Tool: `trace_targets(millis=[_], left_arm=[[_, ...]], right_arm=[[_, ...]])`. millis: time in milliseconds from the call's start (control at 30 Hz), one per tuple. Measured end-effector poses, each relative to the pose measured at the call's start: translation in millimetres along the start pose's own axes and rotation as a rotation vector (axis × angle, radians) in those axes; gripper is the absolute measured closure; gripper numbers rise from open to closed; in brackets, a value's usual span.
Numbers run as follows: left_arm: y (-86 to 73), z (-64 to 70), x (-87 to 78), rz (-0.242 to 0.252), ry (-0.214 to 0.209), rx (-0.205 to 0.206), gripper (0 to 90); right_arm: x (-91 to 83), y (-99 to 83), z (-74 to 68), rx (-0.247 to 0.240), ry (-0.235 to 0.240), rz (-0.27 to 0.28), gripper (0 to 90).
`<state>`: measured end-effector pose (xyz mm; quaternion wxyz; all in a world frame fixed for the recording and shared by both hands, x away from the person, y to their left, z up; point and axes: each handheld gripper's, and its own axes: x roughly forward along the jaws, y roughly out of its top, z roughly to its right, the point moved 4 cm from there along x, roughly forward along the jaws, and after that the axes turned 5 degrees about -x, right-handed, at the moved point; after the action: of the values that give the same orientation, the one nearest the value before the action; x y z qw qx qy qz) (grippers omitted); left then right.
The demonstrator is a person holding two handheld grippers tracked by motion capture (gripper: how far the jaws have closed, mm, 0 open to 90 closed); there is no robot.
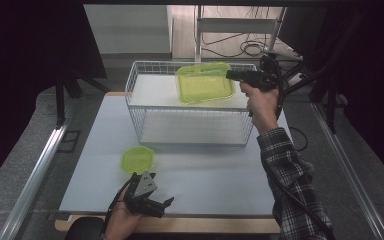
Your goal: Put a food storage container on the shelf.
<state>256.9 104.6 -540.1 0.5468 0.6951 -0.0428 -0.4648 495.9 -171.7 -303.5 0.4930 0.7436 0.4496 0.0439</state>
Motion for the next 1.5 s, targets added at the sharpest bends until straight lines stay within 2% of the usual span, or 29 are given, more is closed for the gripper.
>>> trace_targets(millis=[167, 200, 300, 467, 700, 833, 967, 1000, 1067, 1233, 1500], left_arm=[[0.1, -0.5, -0.7, 0.004, 0.002, 0.001, 3.0], [0.1, -0.6, -0.9, 0.005, 0.002, 0.0, 3.0], [0.2, -1.0, -1.3, 0.006, 0.003, 0.001, 3.1], [0.2, -1.0, -1.3, 0.006, 0.004, 0.003, 3.1], [-0.3, -1.4, -0.8, 0.0, 0.007, 0.003, 3.1], [-1.0, -2.5, -0.6, -0.011, 0.009, 0.004, 3.0], [-1.2, -3.4, -0.9, -0.014, 0.011, 0.006, 3.0], [-1.1, -3.3, -0.9, -0.012, 0.01, 0.002, 3.0], [-1.0, -4.0, -1.1, -0.009, 0.012, 0.003, 3.0], [-0.8, -5.0, -1.8, -0.002, 0.013, -0.004, 3.0], [-0.5, -6.2, -2.5, 0.007, 0.004, -0.004, 3.1]], right_arm=[[10.9, 1.5, 1.7, 0.003, -0.028, 0.009, 79.9], [15.3, 1.3, 3.4, 0.001, -0.048, 0.014, 79.9], [19.9, 0.3, 5.4, 0.003, -0.071, 0.021, 79.9], [23.1, -3.8, 5.5, -0.016, -0.095, 0.006, 78.8], [25.2, -9.8, 7.4, -0.095, -0.186, -0.036, 73.7], [28.2, -11.7, 8.9, -0.125, -0.212, -0.054, 71.4], [32.1, -13.4, 10.7, -0.151, -0.227, -0.072, 64.6], [32.8, -13.5, 11.3, -0.166, -0.24, -0.071, 63.5], [33.4, -14.0, 10.1, -0.233, -0.282, -0.084, 58.9], [25.6, -10.4, 0.8, -0.297, -0.275, -0.058, 44.3], [12.1, -16.0, -10.6, -0.369, -0.23, -0.065, 28.3]])
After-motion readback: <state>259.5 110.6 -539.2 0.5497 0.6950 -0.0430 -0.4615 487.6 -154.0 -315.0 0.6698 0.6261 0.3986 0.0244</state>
